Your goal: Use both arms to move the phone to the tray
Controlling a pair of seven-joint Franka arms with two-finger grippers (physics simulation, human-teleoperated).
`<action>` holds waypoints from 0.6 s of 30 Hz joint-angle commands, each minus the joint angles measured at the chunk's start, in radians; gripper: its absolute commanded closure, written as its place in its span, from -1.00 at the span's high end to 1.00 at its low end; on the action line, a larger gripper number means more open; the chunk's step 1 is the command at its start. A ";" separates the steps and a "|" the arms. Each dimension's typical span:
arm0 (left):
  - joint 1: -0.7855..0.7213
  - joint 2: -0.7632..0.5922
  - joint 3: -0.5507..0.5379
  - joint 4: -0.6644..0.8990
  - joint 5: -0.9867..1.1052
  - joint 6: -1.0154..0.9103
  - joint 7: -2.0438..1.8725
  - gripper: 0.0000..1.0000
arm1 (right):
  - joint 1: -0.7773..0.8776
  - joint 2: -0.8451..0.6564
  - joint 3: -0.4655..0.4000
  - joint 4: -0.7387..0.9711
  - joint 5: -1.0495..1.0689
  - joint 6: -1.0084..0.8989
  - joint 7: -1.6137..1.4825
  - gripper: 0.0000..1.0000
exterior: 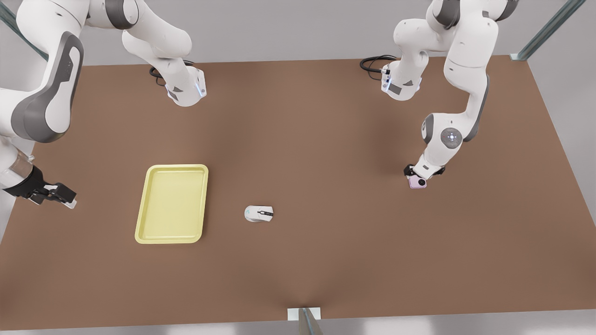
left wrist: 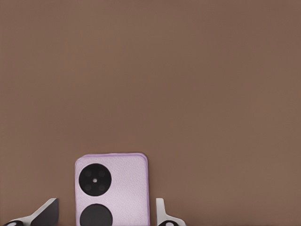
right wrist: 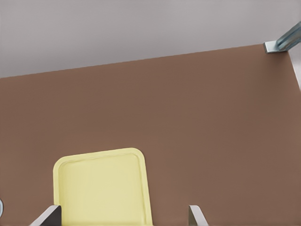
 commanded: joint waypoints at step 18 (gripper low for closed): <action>-0.002 0.063 0.001 0.029 0.001 0.058 0.018 0.55 | -0.002 0.007 0.000 0.019 0.001 0.001 -0.037 1.00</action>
